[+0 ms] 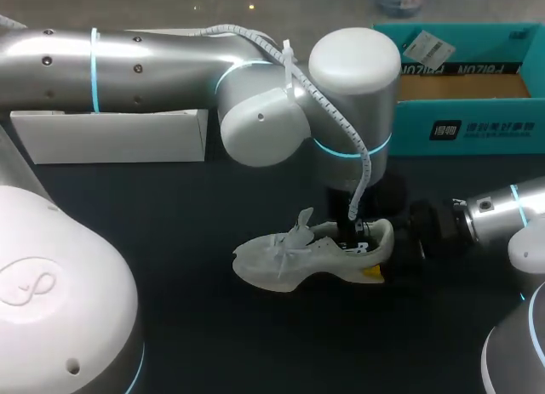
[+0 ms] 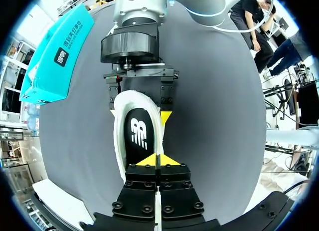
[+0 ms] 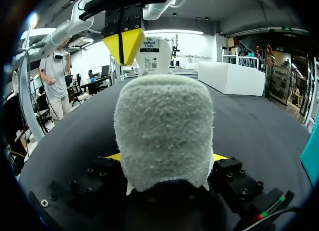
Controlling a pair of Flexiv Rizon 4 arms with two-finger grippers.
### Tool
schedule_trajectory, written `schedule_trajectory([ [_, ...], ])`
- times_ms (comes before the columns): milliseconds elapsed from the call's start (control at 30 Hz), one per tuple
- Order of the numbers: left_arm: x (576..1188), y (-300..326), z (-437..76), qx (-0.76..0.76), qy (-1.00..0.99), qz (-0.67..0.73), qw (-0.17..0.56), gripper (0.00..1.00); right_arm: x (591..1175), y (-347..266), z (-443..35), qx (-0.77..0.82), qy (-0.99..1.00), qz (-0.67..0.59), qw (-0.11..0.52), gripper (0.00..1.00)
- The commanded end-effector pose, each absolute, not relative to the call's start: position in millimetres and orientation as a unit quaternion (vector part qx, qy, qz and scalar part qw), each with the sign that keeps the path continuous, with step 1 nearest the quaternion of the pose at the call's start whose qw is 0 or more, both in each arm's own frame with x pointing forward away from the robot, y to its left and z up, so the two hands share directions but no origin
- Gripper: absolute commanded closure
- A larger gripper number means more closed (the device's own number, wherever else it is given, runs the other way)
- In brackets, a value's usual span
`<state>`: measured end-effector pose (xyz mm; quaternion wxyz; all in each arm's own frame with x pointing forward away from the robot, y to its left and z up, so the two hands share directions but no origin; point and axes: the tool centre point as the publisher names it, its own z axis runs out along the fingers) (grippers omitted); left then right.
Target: Take the shoe out of the shoebox, open the shoe tongue, remove and reinsert the insole, then place the shoe into the shoebox
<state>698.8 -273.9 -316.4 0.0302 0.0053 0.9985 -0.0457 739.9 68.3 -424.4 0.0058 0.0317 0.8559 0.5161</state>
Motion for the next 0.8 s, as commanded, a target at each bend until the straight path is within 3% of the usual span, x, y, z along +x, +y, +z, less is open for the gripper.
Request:
schedule_trajectory([
  [33, 705.5, -289.5, -329.4, 0.019, 0.999, -0.043, 0.017, 1.0, 741.2, 68.3, -429.3, 0.032, 0.857, 0.515, 0.006, 1.0],
  [400, 730.0, -305.8, -356.3, 0.018, 0.999, -0.03, 0.02, 1.0, 741.2, 68.3, -429.3, 0.032, 0.857, 0.515, 0.006, 1.0],
  [800, 728.7, -277.7, -372.1, 0.002, 1.0, -0.007, 0.008, 1.0, 741.2, 68.3, -429.3, 0.032, 0.857, 0.515, 0.006, 1.0],
])
